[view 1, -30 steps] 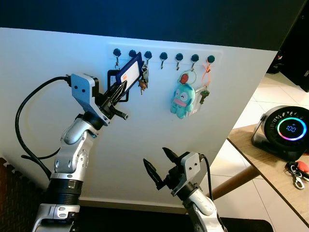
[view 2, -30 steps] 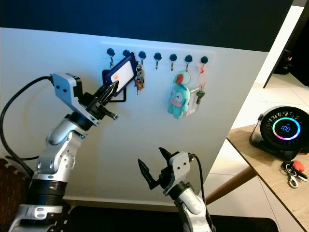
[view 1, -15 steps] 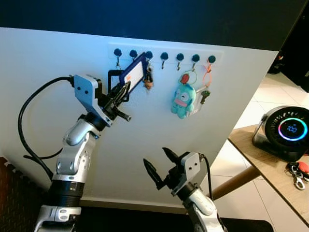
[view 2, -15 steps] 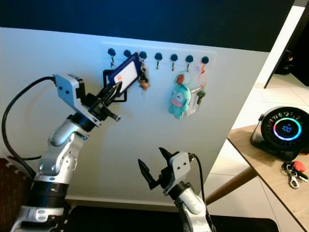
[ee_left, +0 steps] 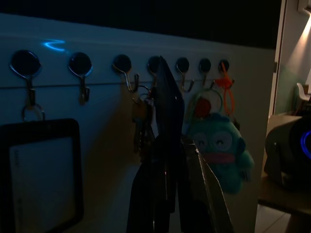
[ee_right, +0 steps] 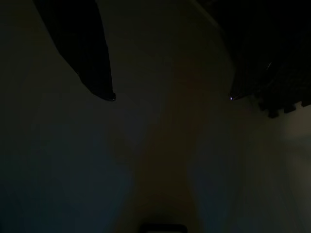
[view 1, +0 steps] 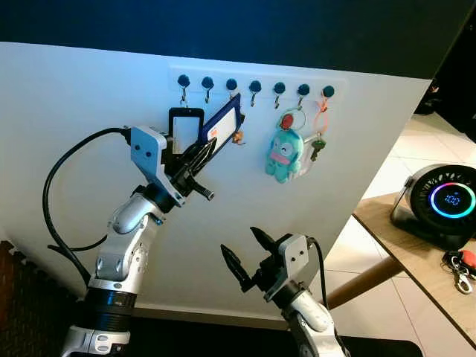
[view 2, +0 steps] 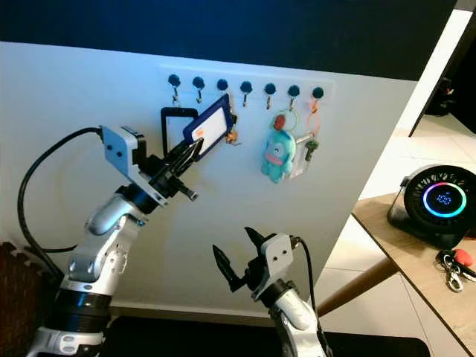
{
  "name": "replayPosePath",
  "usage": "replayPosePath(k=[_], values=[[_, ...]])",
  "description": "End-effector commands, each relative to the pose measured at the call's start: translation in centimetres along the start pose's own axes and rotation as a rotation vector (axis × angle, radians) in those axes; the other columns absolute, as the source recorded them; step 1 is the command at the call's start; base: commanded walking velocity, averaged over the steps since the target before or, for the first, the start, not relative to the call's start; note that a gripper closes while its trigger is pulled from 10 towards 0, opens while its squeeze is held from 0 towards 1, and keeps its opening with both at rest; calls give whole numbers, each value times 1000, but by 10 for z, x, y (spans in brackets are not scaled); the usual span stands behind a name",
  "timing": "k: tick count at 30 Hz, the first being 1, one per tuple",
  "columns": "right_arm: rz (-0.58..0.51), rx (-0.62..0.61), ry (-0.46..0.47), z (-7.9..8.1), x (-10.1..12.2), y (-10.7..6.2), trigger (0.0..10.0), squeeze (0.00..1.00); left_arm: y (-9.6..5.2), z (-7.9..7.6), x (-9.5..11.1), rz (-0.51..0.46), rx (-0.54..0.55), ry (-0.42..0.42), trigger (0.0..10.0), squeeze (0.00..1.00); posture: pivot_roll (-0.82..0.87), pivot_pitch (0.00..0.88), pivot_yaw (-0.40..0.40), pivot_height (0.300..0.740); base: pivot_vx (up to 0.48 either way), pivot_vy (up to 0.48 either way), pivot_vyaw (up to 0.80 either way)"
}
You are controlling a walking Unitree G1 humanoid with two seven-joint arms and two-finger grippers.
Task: Hang keys on a hook
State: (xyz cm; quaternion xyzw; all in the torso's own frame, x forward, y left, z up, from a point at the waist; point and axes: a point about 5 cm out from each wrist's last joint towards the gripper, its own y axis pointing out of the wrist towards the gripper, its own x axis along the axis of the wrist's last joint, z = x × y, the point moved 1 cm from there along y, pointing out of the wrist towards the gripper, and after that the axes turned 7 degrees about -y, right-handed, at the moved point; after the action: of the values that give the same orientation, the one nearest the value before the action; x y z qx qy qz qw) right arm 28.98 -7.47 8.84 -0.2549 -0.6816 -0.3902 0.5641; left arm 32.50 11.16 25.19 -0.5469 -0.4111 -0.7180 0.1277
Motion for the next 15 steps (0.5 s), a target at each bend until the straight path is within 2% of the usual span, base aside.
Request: replayPosePath(k=[1,6,11,12,13,15], values=[[29,-4,0,-1,-5,-4,10000,0,0,-8,-11,50,-31,0,10000,0,106,64,-57,740,0,0,0],[34,-4,-5,-1,-6,-3,10000,0,0,-5,-25,122,2,36,10000,0,104,63,-56,740,0,0,0],[35,-5,-6,-1,-6,-3,10000,0,-1,-3,-30,144,19,37,10000,0,103,63,-55,740,0,0,0],[34,-6,-6,-1,-6,-3,10000,0,-2,-3,-30,147,24,34,10000,243,103,63,-55,740,0,0,0],[34,-7,-6,-2,-5,-3,10000,0,-2,-2,-30,142,29,27,10000,1000,103,63,-54,740,0,0,0],[34,-7,-6,-2,-5,-3,10000,0,-2,-2,-30,142,29,27,10000,1000,103,63,-54,740,0,0,0]])
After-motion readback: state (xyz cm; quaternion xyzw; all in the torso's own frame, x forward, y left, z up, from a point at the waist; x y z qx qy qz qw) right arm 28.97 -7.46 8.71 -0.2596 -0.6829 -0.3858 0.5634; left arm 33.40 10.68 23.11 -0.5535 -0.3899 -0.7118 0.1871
